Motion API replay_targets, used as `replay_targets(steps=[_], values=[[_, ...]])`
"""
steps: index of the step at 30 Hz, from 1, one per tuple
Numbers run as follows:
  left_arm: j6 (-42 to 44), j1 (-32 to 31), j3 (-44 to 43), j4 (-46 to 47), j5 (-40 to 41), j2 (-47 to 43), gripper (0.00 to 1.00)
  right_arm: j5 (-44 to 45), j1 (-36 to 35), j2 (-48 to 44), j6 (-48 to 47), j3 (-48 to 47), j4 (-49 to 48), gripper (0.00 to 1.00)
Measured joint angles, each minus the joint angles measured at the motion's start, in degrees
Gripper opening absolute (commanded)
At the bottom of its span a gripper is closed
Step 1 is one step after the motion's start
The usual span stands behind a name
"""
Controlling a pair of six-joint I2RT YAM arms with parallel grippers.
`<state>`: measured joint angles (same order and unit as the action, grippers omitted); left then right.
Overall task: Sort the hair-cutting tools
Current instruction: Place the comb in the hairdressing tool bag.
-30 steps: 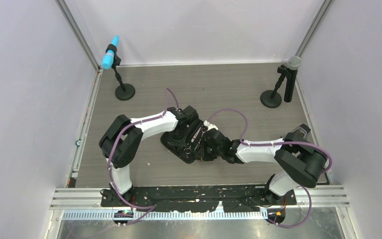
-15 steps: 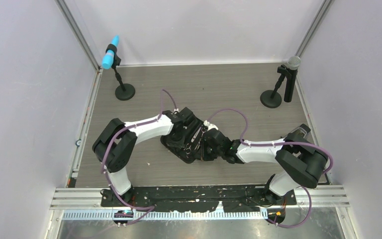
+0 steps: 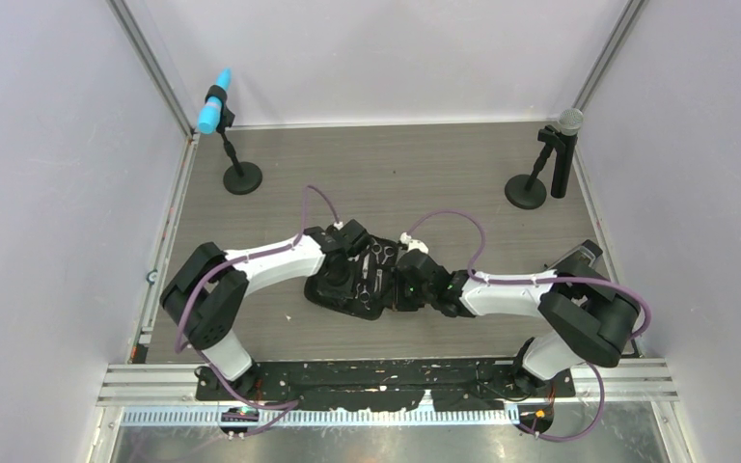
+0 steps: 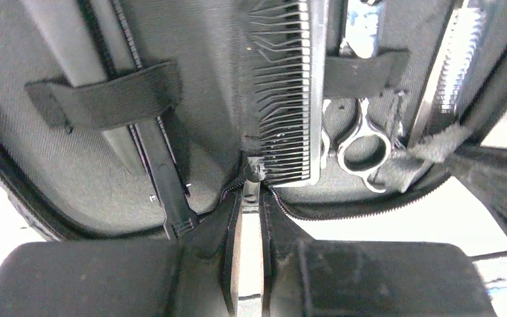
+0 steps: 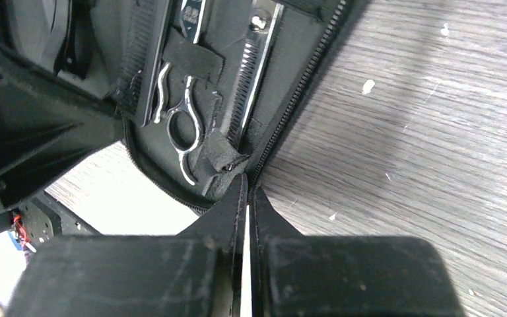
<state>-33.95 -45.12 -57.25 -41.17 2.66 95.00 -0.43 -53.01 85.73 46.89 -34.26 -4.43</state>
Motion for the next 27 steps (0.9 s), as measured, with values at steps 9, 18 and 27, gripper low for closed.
replay_targets(steps=[9, 18, 27], values=[[-0.07, -0.98, 1.95, -1.99, -2.10, -3.15, 0.00, 1.53, 0.00, -1.55, -0.42, 0.00, 2.05, 0.05], [-3.19, -6.19, 2.43, -4.55, -3.87, -7.48, 0.00, 3.82, 0.00, -2.47, -0.72, -0.04, 4.96, 0.05], [-7.48, -8.76, 6.29, -6.16, -3.93, -12.61, 0.24, 4.44, 0.00, -3.85, -1.20, 0.22, 5.03, 0.07]])
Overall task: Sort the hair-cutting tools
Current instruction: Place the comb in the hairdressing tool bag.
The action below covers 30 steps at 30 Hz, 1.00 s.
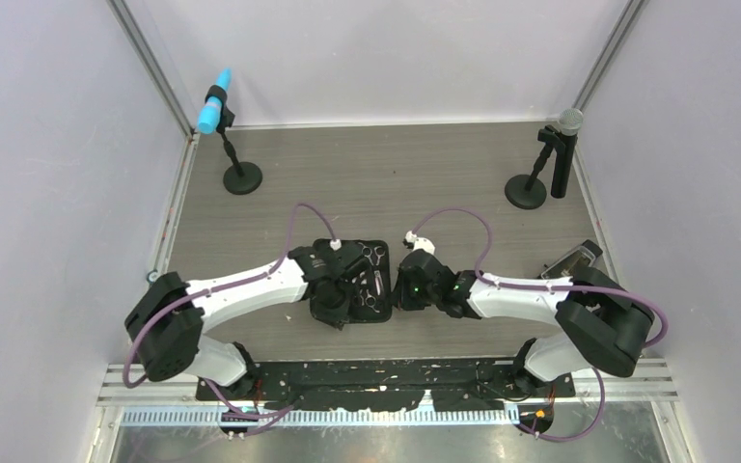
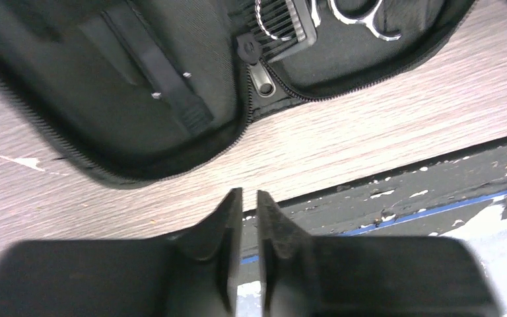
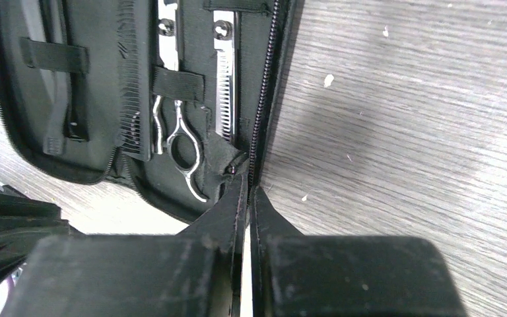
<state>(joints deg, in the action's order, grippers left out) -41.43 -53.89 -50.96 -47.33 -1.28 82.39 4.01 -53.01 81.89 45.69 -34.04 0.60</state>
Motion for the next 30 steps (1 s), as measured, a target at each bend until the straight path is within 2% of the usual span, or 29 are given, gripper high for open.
replay_targets(steps=[2, 4, 12, 20, 30], values=[[-0.22, 0.00, -0.92, -0.83, 1.97, -2.16, 0.32, 0.04, 0.00, -0.96, -0.66, 0.00, 0.11, 0.07], [-0.68, 0.02, -2.19, -1.14, 3.37, -3.34, 0.35, 0.13, 0.00, -1.73, -1.29, 0.00, 0.15, 0.07], [-4.79, -0.46, -3.17, 2.14, 4.31, -0.42, 0.36, 0.11, 0.00, -2.03, -2.03, 0.09, 0.02, 0.07], [-6.12, -2.45, -4.20, 2.86, 5.77, 7.87, 0.23, -0.22, 0.00, -2.01, -2.05, 0.11, -0.20, 0.07], [-5.92, -2.47, -8.31, 2.99, 8.63, 11.54, 0.21, -0.59, 0.00, -2.01, -2.05, 0.22, -0.87, 0.06]])
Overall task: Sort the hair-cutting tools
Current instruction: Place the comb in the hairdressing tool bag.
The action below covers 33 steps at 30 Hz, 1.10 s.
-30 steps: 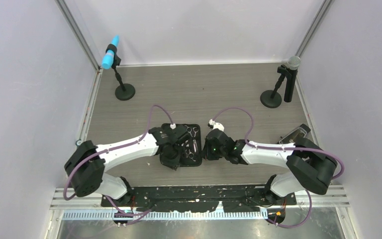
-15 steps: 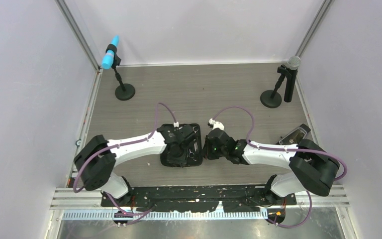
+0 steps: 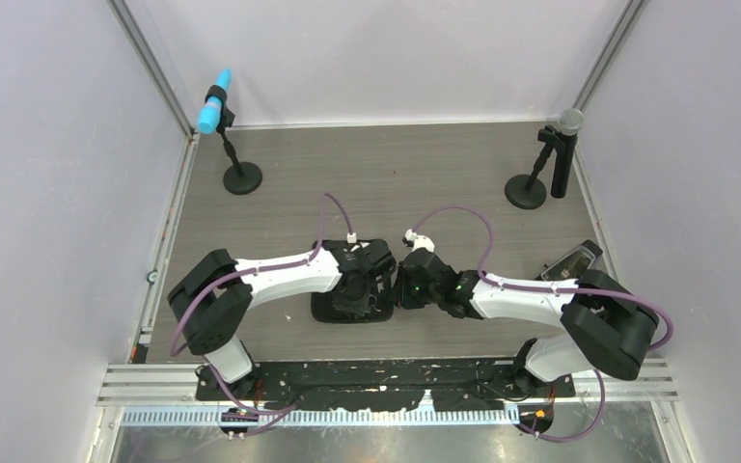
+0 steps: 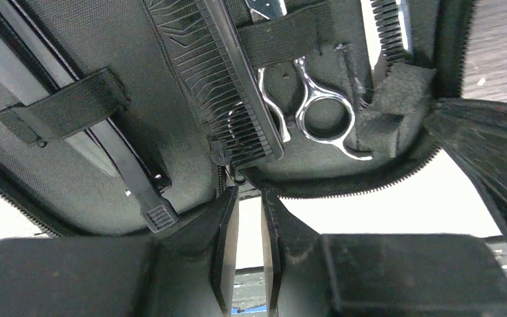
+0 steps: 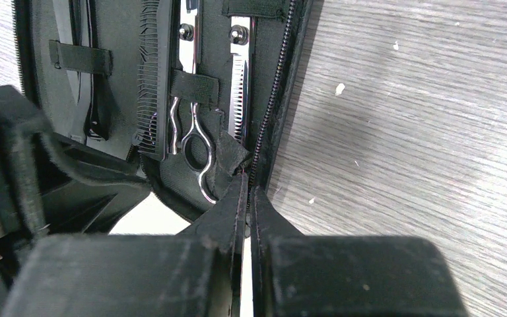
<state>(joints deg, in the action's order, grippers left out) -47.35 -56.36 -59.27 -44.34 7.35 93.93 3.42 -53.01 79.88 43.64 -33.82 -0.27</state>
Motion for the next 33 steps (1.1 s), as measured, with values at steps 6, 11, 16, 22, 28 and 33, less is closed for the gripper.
replay_targets(steps=[6, 11, 16, 22, 28, 33], values=[[-0.02, 0.00, -0.04, -0.11, 0.59, 2.21, 0.25, -0.04, 0.00, 0.00, 0.00, 0.37, -0.35, 0.06], [-0.07, 0.22, -0.04, -0.15, 1.11, 2.25, 0.33, -0.07, 0.00, 0.00, 0.02, 0.66, -0.72, 0.06], [-0.20, 0.39, -0.20, -0.22, 1.22, 2.71, 0.35, -0.11, 0.00, 0.00, 0.00, 0.74, -0.98, 0.06], [-0.24, 0.61, -0.20, -0.17, 1.11, 2.71, 0.35, -0.11, 0.00, 0.00, 0.00, 0.98, -1.18, 0.06], [-0.46, 0.81, 0.96, 0.66, 0.96, 1.18, 0.41, -0.52, 0.00, 0.00, 0.00, 1.05, -1.44, 0.06], [-0.68, 0.72, 2.62, 0.96, 0.96, -4.28, 0.33, -0.85, 0.00, 0.00, 0.02, 1.05, -1.62, 0.06]])
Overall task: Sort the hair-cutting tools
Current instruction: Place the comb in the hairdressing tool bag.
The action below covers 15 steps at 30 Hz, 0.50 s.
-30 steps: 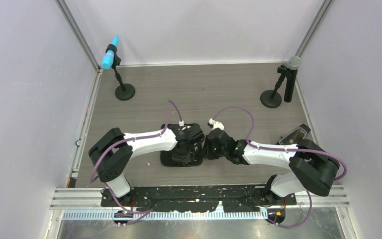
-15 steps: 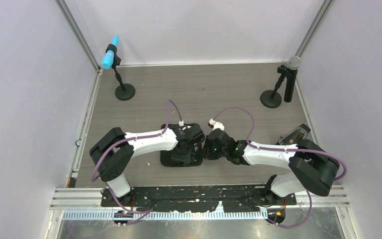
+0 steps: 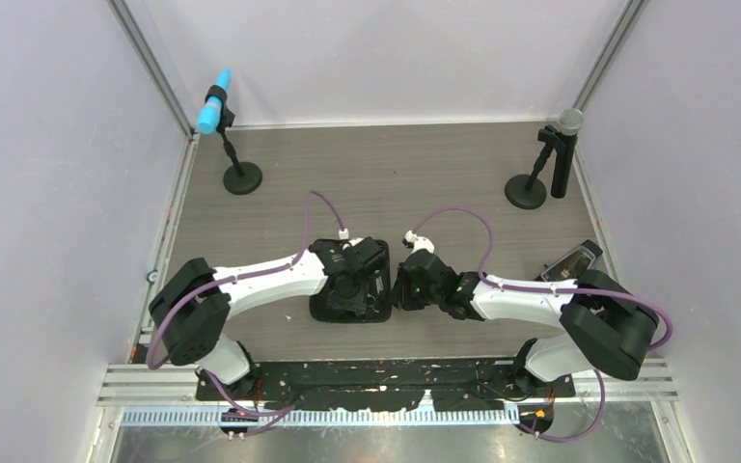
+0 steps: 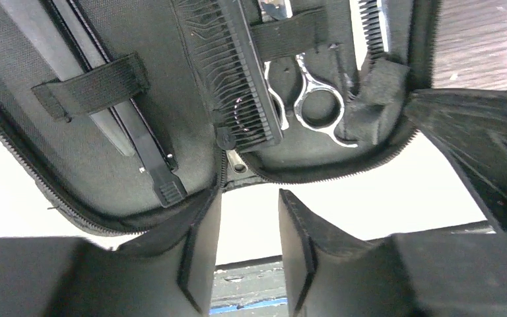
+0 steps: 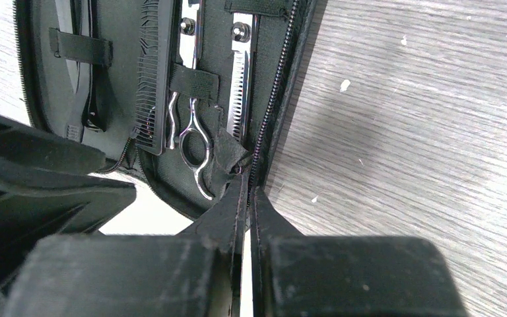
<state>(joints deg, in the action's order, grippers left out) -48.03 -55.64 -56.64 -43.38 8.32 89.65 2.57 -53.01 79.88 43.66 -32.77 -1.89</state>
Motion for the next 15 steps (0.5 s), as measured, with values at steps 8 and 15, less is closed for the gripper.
replay_targets(steps=[8, 15], values=[[-1.38, -1.77, -0.66, -0.48, 0.09, -1.14, 0.04, -0.33, 0.00, 0.00, 0.00, 0.00, -0.07, 0.06], [-1.88, -1.77, -0.66, -1.14, 0.98, 0.87, 0.05, -0.35, 0.00, 0.00, 0.00, 0.00, -0.09, 0.06]])
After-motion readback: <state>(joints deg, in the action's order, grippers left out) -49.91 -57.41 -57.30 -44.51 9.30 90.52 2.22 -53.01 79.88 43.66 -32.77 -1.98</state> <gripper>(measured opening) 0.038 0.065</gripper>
